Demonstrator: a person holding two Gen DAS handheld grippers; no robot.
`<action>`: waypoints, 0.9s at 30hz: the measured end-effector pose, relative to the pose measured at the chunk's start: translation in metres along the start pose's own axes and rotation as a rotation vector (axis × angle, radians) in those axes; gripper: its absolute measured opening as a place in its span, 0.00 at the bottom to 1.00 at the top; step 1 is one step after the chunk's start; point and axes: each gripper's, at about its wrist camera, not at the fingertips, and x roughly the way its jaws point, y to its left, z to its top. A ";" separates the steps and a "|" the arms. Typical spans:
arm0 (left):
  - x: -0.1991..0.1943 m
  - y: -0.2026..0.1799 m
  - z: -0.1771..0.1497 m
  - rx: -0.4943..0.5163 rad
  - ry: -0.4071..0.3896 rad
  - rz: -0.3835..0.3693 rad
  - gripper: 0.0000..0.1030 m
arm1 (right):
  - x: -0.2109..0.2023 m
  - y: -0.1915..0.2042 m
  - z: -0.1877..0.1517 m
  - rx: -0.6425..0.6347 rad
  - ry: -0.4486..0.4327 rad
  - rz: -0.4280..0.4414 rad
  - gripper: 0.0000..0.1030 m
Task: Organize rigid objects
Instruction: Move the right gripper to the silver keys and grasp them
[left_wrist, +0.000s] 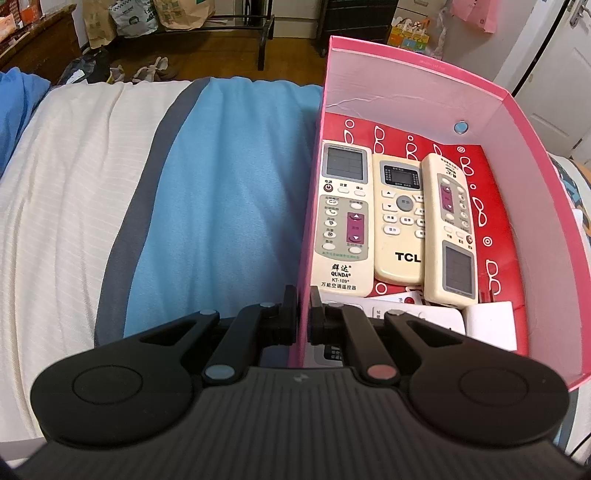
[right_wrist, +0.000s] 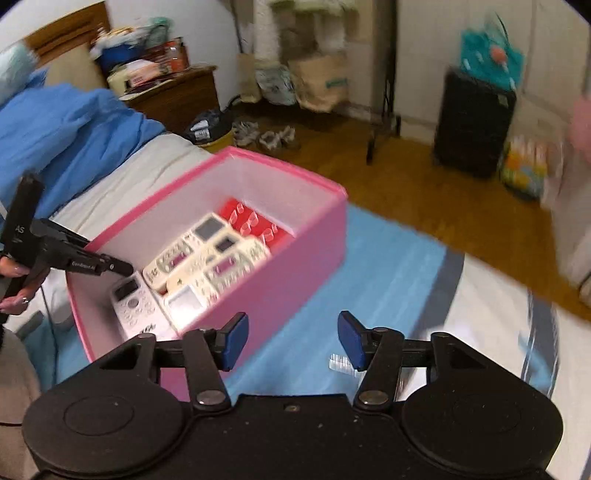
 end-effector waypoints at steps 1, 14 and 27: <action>0.000 -0.001 0.000 0.000 0.000 0.002 0.04 | 0.000 -0.005 -0.006 0.012 0.003 0.003 0.49; 0.001 -0.004 0.001 0.000 0.002 0.025 0.04 | 0.053 -0.016 -0.060 0.074 0.066 -0.192 0.35; 0.001 -0.004 0.000 0.010 -0.004 0.024 0.03 | 0.074 -0.044 -0.059 0.273 0.071 -0.308 0.23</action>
